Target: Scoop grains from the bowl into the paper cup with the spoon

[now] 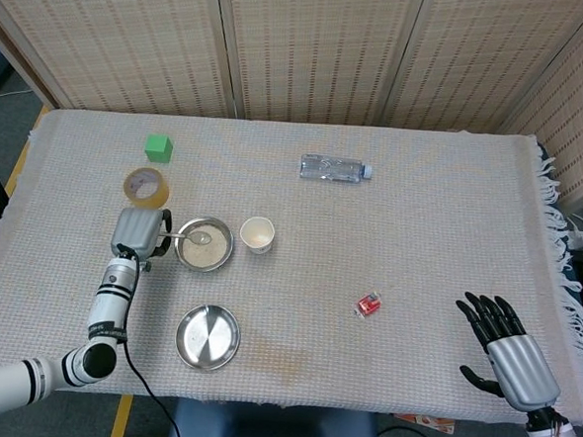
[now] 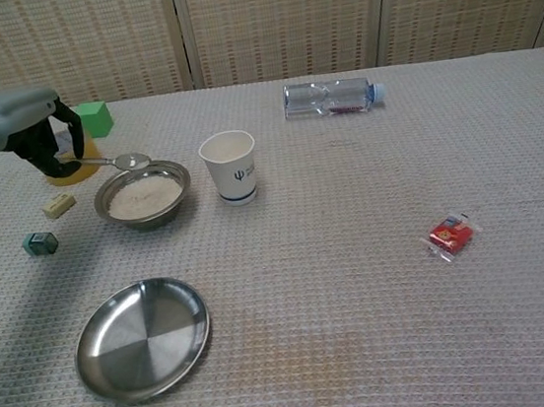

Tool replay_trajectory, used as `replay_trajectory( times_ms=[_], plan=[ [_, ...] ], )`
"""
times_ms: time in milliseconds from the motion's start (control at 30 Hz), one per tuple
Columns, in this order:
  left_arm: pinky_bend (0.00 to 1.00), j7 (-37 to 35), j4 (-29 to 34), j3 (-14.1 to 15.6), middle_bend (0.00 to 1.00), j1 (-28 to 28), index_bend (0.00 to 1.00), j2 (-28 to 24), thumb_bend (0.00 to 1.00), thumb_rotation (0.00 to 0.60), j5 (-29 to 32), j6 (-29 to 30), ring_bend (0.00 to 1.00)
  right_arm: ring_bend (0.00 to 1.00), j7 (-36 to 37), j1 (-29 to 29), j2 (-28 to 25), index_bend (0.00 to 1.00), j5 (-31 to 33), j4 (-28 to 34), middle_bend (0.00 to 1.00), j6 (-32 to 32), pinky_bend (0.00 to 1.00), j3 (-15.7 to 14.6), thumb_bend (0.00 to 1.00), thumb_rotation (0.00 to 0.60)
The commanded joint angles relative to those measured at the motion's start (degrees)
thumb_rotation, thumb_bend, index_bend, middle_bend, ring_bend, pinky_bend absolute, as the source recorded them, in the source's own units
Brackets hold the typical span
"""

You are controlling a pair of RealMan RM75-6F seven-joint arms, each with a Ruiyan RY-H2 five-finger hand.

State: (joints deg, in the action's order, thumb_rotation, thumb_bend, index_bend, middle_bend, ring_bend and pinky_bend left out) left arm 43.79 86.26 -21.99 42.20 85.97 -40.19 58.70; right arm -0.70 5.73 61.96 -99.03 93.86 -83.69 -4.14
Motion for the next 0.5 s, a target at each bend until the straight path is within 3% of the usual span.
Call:
replay_trajectory(
  times_ms=[33,300,500],
  plan=[
    [1.0,1.06,0.79,-0.42,1.0,2.28,0.8,-0.12,0.39,0.6,1.9,0.38,1.0,0.0,-0.12,0.09,0.07,0.0,0.2,-0.01,0.0,0.24,0.0,0.05,0.09,0.6],
    [1.0,4.06,0.73,-1.11,1.0,8.06,0.8,2.08,0.39,0.6,6.22,2.06,1.0,0.0,0.04,0.41,0.12,0.0,0.98,-0.09,0.0,0.97,0.0,0.32,0.09,0.6],
    [1.0,6.18,-2.93,-0.41,1.0,12.4,0.8,5.97,0.39,0.6,7.44,3.67,1.0,0.0,0.6,0.63,-0.06,0.0,1.54,-0.18,0.0,1.35,0.0,0.53,0.09,0.6]
  ],
)
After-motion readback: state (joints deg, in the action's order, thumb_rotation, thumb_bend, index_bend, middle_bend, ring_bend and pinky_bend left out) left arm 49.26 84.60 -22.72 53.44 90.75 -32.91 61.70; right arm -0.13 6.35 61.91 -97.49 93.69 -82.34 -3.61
